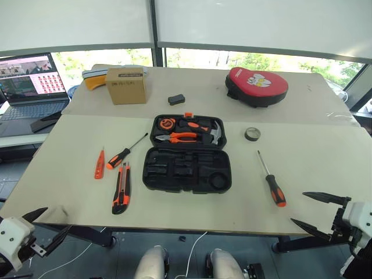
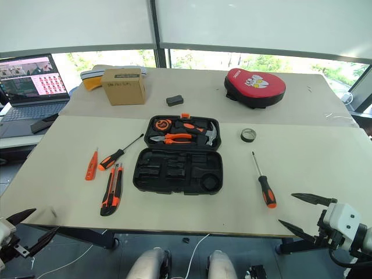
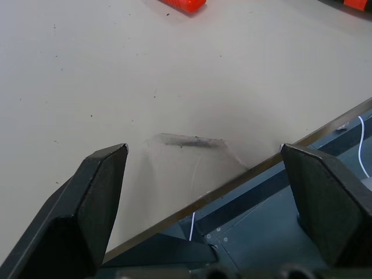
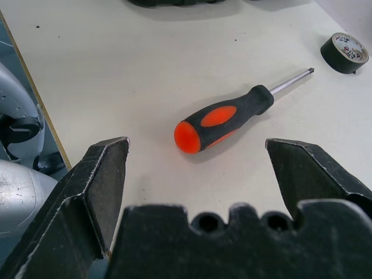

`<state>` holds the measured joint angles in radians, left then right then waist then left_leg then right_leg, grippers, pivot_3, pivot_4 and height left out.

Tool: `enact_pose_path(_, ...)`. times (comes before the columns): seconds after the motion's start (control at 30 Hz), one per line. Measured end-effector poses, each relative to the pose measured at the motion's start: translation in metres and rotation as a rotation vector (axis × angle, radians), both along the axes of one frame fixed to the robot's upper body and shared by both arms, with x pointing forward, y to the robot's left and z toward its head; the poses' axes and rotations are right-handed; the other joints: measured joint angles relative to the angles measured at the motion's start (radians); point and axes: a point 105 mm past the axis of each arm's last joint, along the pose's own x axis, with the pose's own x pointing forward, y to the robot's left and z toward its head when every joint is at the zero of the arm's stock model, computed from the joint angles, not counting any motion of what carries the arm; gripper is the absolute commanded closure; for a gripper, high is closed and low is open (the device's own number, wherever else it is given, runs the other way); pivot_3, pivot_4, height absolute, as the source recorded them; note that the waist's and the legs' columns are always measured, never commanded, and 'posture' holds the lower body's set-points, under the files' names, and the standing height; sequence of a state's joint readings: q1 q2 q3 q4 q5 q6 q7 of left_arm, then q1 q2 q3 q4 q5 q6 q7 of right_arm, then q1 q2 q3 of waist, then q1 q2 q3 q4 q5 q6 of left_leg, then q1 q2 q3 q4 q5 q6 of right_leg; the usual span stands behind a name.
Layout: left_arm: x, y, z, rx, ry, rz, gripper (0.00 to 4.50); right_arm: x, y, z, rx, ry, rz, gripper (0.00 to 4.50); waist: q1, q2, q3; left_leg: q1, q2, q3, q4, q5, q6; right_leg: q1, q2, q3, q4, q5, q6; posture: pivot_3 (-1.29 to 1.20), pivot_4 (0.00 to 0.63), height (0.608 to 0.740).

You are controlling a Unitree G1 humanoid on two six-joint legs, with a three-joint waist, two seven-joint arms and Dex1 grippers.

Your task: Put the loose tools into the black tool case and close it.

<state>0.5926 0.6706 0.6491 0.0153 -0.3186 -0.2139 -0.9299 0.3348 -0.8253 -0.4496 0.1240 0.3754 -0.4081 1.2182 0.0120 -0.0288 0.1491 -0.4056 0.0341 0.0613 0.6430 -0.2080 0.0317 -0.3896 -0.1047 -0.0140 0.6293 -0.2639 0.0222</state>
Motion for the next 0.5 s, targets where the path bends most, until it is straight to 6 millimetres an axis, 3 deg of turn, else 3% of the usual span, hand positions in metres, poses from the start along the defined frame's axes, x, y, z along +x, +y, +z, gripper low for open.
enact_pose_path(0.1, 0.002, 0.002, 0.003, -0.077, -0.01, 0.037, 0.0, 0.008, 0.006, 0.001, 0.02, -0.009, 0.015, 0.11, -0.002, -0.001, 0.0, 0.0, 0.0, 0.0, 0.0, 0.0, 0.0, 0.0, 0.0, 0.0, 0.0, 0.0, 0.0, 0.0, 0.15, 0.74)
enact_pose_path(0.23, 0.02, -0.003, 0.034, -0.271, -0.096, 0.08, 0.0, 0.029, 0.042, 0.012, 0.129, -0.071, 0.113, 0.11, -0.005, -0.003, 0.0, 0.001, 0.004, 0.0, 0.0, 0.0, 0.0, 0.0, 0.002, 0.0, 0.001, 0.001, 0.0, 0.0, 0.15, 0.74)
enact_pose_path(0.3, 0.02, 0.009, 0.041, -0.318, -0.121, 0.174, 0.0, 0.034, 0.052, 0.022, 0.218, -0.083, 0.125, 0.11, -0.005, -0.001, 0.0, 0.001, 0.003, 0.0, 0.0, -0.001, -0.001, 0.0, 0.002, 0.0, 0.001, 0.004, 0.006, 0.0, 0.15, 0.74)
enact_pose_path(0.4, 0.007, 0.025, 0.034, -0.383, -0.085, 0.338, 0.0, 0.048, 0.075, 0.062, 0.411, -0.186, 0.17, 0.11, -0.019, -0.001, 0.0, 0.001, 0.004, 0.0, 0.0, -0.002, -0.002, 0.0, 0.004, 0.002, 0.001, 0.004, 0.006, 0.0, 0.15, 0.74)
enact_pose_path(0.5, -0.013, 0.035, 0.01, -0.428, 0.015, 0.485, 0.0, 0.046, 0.09, 0.076, 0.445, -0.235, 0.226, 0.11, -0.017, -0.005, -0.001, 0.001, 0.006, 0.0, 0.0, -0.004, -0.004, 0.0, 0.007, 0.002, 0.0, 0.004, 0.005, 0.0, 0.15, 0.74)
